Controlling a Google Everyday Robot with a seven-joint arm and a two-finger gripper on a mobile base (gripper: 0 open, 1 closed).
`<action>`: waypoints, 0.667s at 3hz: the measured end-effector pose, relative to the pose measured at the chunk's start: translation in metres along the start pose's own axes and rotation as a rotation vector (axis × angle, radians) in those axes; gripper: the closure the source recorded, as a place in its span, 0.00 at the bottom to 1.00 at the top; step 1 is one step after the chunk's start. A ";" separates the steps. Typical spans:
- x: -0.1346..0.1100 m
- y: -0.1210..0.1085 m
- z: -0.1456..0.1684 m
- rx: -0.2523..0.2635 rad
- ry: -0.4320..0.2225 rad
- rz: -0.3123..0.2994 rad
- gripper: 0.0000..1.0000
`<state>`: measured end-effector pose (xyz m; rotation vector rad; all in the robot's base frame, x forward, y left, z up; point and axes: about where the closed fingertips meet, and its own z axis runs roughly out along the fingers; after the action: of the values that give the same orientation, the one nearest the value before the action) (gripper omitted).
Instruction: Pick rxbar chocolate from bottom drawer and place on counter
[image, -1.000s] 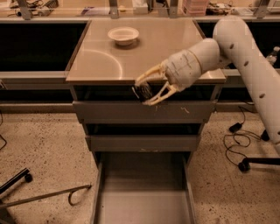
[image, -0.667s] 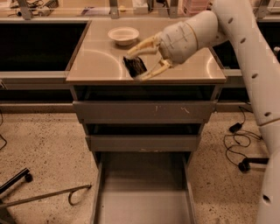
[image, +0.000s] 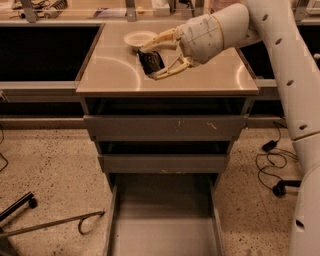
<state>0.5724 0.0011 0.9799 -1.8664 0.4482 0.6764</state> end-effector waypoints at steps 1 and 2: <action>0.011 -0.012 -0.004 -0.011 0.032 0.003 1.00; 0.042 -0.043 -0.011 -0.013 0.137 0.023 1.00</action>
Offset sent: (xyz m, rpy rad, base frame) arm 0.1478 -0.0698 0.0811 -0.2113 -0.1721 -0.1959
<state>0.6327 0.0077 0.9867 -1.9300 0.5549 0.5698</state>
